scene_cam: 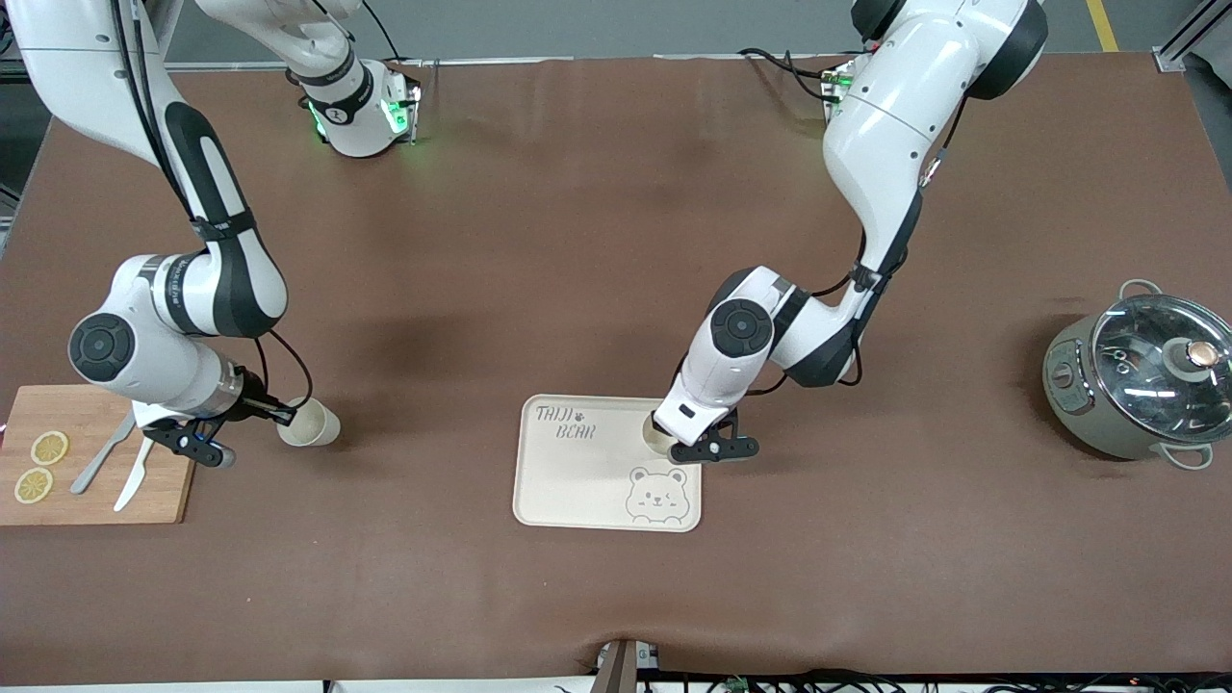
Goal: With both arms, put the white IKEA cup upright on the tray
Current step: 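Set the cup on the tray with the left gripper while the right gripper grasps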
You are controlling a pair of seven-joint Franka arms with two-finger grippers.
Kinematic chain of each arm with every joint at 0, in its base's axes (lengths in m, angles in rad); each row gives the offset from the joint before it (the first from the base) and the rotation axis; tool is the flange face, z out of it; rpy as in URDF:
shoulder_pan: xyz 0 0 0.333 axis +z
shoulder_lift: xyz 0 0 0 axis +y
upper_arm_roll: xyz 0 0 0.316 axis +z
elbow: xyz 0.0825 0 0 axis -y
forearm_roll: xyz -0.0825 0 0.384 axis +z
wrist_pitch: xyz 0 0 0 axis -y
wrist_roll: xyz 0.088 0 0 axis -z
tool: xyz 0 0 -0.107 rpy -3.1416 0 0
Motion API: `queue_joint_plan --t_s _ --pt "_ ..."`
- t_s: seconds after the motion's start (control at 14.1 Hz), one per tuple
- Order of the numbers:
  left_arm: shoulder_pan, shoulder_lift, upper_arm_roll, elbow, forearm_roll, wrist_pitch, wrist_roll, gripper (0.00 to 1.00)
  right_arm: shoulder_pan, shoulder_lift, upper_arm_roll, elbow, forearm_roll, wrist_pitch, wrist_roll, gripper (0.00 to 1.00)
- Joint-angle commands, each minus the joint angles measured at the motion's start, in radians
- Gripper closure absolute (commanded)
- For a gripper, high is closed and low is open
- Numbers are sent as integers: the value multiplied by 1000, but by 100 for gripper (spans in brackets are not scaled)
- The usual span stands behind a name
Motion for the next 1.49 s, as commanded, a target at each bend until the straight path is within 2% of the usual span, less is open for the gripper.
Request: queue_joint_plan --t_s 0.0,0.28,0.78,0.85,0.93,1.0,1.07,1.14,1.42 --pt "-17 11 18 22 31 5 -28 100 19 3 -1 33 3 -36 51 100" --pt "-17 14 20 22 31 23 -25 100 62 0 2 45 5 -52 166 100" --pt "-15 26 21 19 37 66 -19 99 124 10 3 127 5 -109 361 100" --pt "-14 26 21 19 37 66 -14 91 128 10 2 127 5 -110 384 100" --pt "-12 26 21 19 38 66 -9 74 136 10 2 125 5 -118 399 100" --pt "-14 27 21 19 41 68 -8 33 136 10 2 136 5 -145 422 100" --pt "-14 27 21 19 58 74 -9 7 141 15 3 160 6 -167 450 100" --pt "-14 27 21 18 64 75 -11 0 157 32 11 169 9 -167 483 100" --pt "-14 20 21 18 66 75 -23 0 190 40 13 200 28 -172 568 100"
